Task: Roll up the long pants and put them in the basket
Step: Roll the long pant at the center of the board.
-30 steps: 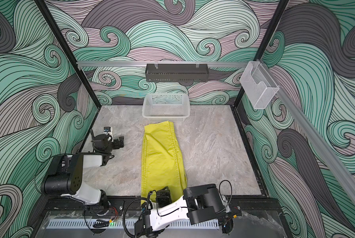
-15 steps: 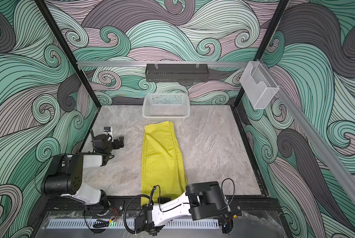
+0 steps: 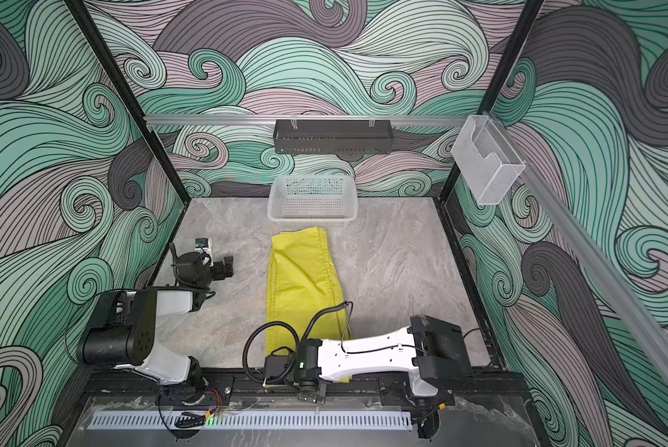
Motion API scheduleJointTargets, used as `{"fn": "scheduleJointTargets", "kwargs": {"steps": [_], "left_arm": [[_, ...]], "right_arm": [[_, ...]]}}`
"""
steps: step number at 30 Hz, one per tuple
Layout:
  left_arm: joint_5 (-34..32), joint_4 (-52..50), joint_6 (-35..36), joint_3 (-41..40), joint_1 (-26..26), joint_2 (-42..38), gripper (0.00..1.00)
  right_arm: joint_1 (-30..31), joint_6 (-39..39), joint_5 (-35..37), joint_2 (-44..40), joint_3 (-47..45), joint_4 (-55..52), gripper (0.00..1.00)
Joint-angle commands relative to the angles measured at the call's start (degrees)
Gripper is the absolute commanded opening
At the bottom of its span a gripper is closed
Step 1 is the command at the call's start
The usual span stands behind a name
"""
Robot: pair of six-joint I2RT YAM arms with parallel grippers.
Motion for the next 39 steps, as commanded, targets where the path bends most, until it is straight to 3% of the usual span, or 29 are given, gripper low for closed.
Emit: {"fn": "scheduleJointTargets", "kwargs": {"steps": [1, 4, 8, 14, 21, 36, 37, 39], "left_arm": [[0.3, 0.2, 0.2, 1.4, 0.0, -0.8, 0.99], [0.4, 0.2, 0.2, 1.4, 0.0, -0.8, 0.99], [0.4, 0.2, 0.2, 1.4, 0.0, -0.8, 0.99], [0.4, 0.2, 0.2, 1.4, 0.0, -0.8, 0.99], [0.4, 0.2, 0.2, 1.4, -0.1, -0.8, 0.99], [0.3, 0.2, 0.2, 1.4, 0.0, -0.8, 0.99], [0.4, 0.2, 0.2, 1.4, 0.0, -0.8, 0.99], [0.4, 0.2, 0.2, 1.4, 0.1, -0.8, 0.99]], "right_arm": [[2.7, -2.5, 0.6, 3.7, 1.7, -7.3, 0.99], [4.3, -1.8, 1.3, 6.2, 0.4, -5.1, 0.99], [5.0, 0.7, 7.8, 11.0, 1.8, -7.2, 0.94], [3.0, 2.5, 10.4, 15.2, 4.5, -4.9, 0.81], [2.6, 5.2, 14.9, 17.6, 1.4, 0.3, 0.7], [7.9, 11.4, 9.8, 22.6, 1.1, 2.3, 0.72], [8.1, 11.3, 9.6, 23.1, 1.0, 2.9, 0.69], [8.1, 11.1, 9.6, 25.1, 2.2, 2.2, 0.53]]}}
